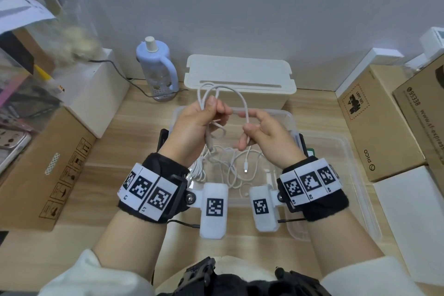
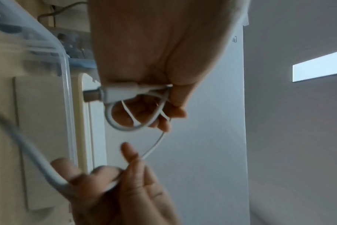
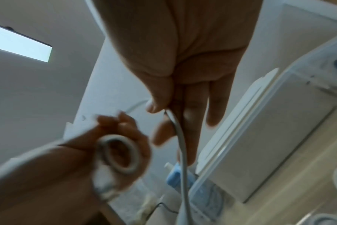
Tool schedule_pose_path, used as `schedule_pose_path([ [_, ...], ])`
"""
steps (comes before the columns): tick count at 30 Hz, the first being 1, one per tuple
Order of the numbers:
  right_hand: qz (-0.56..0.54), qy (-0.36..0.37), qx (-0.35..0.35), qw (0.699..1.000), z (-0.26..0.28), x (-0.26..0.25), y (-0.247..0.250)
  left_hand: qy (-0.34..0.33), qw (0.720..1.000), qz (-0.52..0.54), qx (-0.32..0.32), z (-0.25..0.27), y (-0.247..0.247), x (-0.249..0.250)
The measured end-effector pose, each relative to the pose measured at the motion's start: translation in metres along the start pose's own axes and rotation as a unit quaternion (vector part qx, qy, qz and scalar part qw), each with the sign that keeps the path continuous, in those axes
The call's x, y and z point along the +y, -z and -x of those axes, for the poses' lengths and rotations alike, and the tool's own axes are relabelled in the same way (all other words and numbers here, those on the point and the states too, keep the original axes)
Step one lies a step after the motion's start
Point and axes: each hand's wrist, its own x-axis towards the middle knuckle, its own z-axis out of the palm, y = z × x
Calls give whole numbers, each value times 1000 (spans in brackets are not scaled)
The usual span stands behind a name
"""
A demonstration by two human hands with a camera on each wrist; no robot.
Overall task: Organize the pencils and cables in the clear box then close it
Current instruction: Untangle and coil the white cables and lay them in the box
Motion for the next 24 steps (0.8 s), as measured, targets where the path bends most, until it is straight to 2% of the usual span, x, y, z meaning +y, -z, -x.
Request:
schedule_pose_path([
  [2,-30,6,-12,999,3,-9,-6,7,999,5,40,-2,0,-3],
  [4,-25,12,-17,999,5,-18,-14,25,999,5,44,-3,-1,-4],
  [10,56,-23,55,997,1,-21,-30,48,995,-83,-13,1,-6,-10],
  [15,131,25,26,991,-1,-22,-30,87,994,-57,-32,1,-6,-8],
  [16,136,37,14,990,0,-23,-30,86,995,-36,-27,0,-6,-6],
  [18,79,34,-18,996,2,-23,-29,60,997,45,8,-2,-5,0],
  [21,-29,-24,-53,998,7,-16,-23,-13,982,170,81,-9,5,7],
  [23,-18,-49,-64,997,7,-7,-18,-15,961,260,91,-9,12,14],
  [24,9,-58,-77,995,7,-2,-15,-1,952,296,72,-8,16,18],
])
